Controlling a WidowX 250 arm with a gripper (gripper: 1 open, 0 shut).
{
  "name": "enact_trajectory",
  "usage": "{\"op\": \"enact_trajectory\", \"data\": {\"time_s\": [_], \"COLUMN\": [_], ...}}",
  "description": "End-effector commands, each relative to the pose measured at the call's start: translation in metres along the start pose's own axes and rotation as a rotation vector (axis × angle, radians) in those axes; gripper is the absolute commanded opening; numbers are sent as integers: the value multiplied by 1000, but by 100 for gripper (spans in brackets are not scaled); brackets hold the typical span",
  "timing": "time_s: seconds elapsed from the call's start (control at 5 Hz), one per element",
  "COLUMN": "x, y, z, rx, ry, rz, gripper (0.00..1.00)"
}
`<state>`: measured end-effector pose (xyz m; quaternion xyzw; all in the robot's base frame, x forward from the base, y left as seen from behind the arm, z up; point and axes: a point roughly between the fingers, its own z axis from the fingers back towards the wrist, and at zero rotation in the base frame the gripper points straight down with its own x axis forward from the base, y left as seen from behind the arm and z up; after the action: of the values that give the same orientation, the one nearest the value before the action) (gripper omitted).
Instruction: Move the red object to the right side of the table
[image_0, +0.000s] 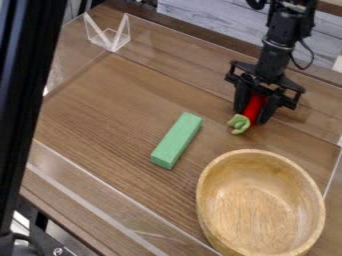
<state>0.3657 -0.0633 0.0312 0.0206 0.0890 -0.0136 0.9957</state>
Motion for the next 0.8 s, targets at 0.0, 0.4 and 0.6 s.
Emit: {"op": "enact_trajectory", "data": {"time_s": [0.0, 0.4, 0.6], "x": [6, 5, 5], "y": [-2, -5, -6], "z": [14, 13, 12], "rx": [12, 34, 39], "ry": [-42, -29, -24], "rz": [-8, -8, -7], "gripper": [100, 100, 100]}}
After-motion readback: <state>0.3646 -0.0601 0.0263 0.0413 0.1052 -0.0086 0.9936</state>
